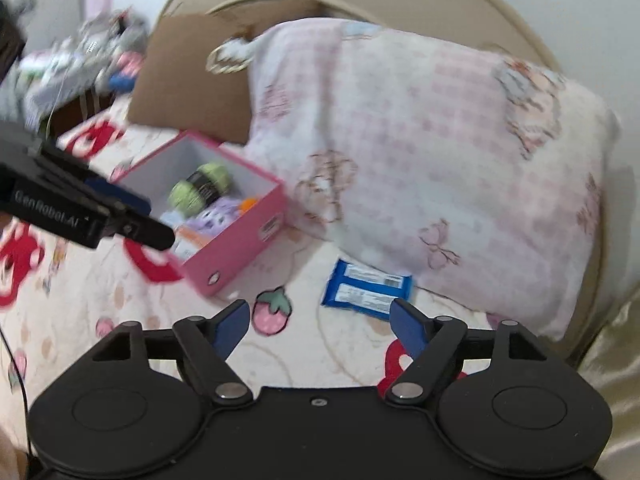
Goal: Organize objects
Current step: 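Raise the open left tool and move it toward the blue packet, then lower the left tool onto the blue packet and close on it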
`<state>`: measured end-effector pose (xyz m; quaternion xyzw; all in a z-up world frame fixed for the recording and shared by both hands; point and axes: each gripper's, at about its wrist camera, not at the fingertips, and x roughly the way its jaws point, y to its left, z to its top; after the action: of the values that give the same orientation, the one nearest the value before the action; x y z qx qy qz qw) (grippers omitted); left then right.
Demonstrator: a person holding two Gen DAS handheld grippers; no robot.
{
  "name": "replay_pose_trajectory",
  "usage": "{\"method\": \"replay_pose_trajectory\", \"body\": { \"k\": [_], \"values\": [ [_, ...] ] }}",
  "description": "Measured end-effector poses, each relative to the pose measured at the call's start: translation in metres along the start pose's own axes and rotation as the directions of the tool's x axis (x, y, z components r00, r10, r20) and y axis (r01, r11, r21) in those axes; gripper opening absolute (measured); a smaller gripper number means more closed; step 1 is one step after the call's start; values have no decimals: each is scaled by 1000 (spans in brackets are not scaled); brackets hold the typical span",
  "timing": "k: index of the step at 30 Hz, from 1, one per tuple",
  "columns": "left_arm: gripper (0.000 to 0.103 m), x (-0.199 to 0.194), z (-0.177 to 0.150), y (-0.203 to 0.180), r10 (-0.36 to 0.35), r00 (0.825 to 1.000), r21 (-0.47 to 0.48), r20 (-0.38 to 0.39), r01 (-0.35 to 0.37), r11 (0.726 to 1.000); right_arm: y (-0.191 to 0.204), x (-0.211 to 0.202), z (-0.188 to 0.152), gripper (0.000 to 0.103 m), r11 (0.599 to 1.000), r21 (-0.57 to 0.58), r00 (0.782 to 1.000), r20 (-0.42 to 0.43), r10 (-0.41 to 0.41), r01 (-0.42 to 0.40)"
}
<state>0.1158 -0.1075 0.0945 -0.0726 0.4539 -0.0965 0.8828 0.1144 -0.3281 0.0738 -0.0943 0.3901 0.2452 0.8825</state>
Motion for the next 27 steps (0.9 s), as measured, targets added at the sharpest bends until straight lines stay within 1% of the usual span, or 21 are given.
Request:
{"method": "replay_pose_trajectory", "body": {
  "k": [1, 2, 3, 4, 6, 8, 11, 13, 15, 18, 22, 25, 26, 27],
  "values": [
    [45, 8, 3, -2, -6, 1000, -5, -3, 6, 1000, -11, 4, -3, 81, 998, 47, 999, 9, 35, -35],
    [46, 15, 6, -3, -13, 1000, -7, -4, 13, 1000, -22, 7, -6, 81, 993, 105, 999, 29, 44, -47],
    [46, 23, 9, -6, -17, 1000, -4, -3, 17, 1000, -31, 11, -9, 81, 987, 156, 998, 49, 32, -40],
    [46, 29, 12, -7, -17, 1000, -1, -2, 17, 1000, -38, 15, -11, 81, 982, 187, 998, 60, 26, -37],
    [47, 40, 17, -9, -21, 1000, 6, 6, 21, 1000, -52, 23, -16, 81, 966, 249, 995, 93, 42, -64],
    [48, 51, 23, -9, -32, 999, 8, 18, 32, 999, -65, 35, -18, 81, 948, 307, 993, 105, 56, -86],
    [51, 69, 31, -8, -36, 997, 21, 64, 34, 999, -75, 52, -21, 81, 936, 344, 993, 112, 41, -78],
    [51, 82, 33, -7, -19, 995, 30, 95, 17, 999, -78, 64, -22, 81, 938, 344, 994, 107, 14, -50],
    [51, 96, 35, -6, -9, 994, 45, 112, 4, 999, -80, 74, -26, 81, 939, 341, 994, 109, 7, -44],
    [52, 115, 34, -4, -16, 993, 51, 115, 10, 999, -78, 86, -28, 81, 946, 325, 992, 127, -24, -19],
    [52, 141, 30, -4, -13, 993, 62, 118, 5, 998, -73, 100, -28, 81, 954, 301, 985, 159, -60, 10],
    [53, 158, 26, -4, 3, 993, 73, 122, -13, 997, -68, 106, -31, 81, 968, 240, 974, 190, -124, 77],
    [54, 162, 24, -4, 3, 992, 77, 123, -13, 997, -68, 109, -33, 81, 969, 233, 971, 202, -131, 82],
    [54, 167, 22, -4, 0, 992, 75, 124, -10, 997, -70, 112, -36, 81, 970, 231, 969, 217, -120, 68]
  ]
}}
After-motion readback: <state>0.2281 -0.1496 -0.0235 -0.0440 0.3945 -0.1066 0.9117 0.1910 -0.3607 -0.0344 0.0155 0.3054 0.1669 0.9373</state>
